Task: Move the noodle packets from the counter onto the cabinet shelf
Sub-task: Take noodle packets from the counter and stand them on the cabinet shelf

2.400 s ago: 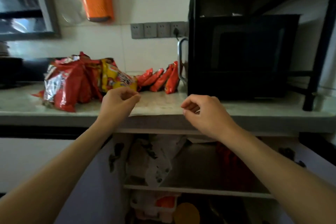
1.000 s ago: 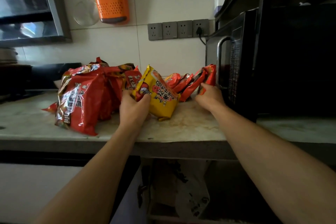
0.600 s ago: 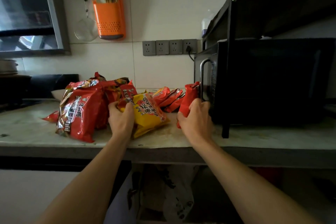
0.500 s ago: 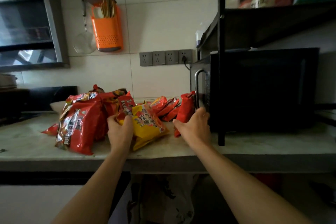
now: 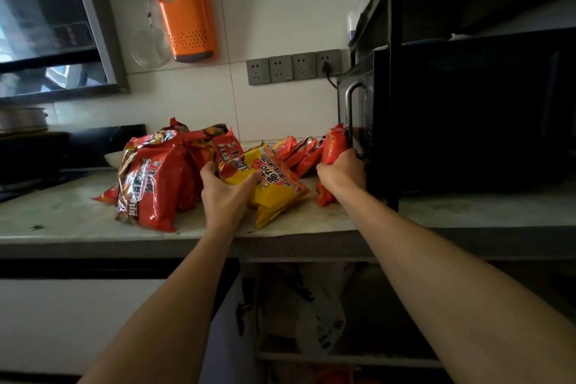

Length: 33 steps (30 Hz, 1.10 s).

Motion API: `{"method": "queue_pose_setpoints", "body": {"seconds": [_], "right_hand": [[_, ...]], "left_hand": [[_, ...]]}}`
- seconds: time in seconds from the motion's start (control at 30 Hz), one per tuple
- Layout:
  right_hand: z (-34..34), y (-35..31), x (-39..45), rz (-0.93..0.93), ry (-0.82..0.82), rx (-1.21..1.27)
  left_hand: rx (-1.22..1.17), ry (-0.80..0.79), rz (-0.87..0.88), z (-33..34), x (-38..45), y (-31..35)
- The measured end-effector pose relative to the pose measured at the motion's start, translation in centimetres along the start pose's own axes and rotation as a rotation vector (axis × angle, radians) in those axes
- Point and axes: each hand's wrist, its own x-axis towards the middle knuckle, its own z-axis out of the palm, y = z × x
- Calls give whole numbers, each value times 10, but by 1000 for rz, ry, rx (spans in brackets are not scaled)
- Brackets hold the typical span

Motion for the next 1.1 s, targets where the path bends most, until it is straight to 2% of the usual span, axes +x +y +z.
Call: {"method": "queue_pose_setpoints", "body": {"seconds": [0.17, 0.3, 0.37, 0.47, 0.7, 0.83, 0.9, 1.1], "right_hand": [[-28, 20, -38, -46, -73, 81], [-69, 40, -69, -100, -87, 183], [-91, 47, -82, -136, -111, 243], [-125, 57, -106, -173, -162, 308], [-203, 118, -181, -185, -180, 432], [-226, 176, -214, -86, -159, 435], [-228, 193, -220, -65, -150, 414], [-211, 281, -211, 113, -104, 370]], "left_hand": [[-37, 3, -95, -7, -2, -4], [-218, -123, -274, -12, -12, 15], [-347, -86, -323, -15, -25, 25], [-539, -35, -344, -17, -67, 37], [-817, -132, -474, -24, -203, 30], [-739, -156, -485, -27, -277, 8], [-663, -211, -430, -30, -292, 0], [-421, -384, -428, 14, -316, -43]]}}
